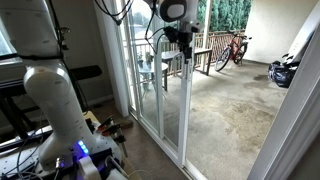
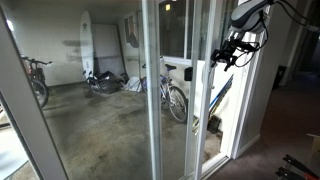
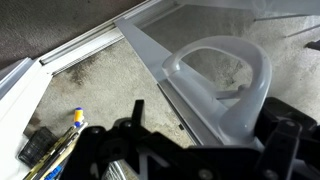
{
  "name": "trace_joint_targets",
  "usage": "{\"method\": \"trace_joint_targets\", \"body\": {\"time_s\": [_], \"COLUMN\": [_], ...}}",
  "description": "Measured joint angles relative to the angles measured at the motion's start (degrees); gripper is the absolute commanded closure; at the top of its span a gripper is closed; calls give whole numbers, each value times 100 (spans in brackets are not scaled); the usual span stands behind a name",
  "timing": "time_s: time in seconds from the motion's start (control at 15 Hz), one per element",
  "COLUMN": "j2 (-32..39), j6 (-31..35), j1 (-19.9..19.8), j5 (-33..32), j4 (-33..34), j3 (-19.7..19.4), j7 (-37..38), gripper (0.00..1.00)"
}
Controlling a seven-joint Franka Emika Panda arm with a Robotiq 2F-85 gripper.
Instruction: Close the door
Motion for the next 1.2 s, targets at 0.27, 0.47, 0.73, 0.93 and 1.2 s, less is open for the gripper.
{"method": "trace_joint_targets", "body": {"time_s": [0.27,0.47,0.73,0.93,1.2], "j2": [66,111,194,252,319], "j6": [-88,-98,-105,-142,-216], "j1": [-237,-388,-550,-606,-608], "j5": [189,190,173,51,-194], "j4": [102,170,272,365,497], "j3": [-187,-302,-415,-475,-500], "j7": [-530,-694,-794,-796,-786], "gripper": [0,0,0,0,0]}}
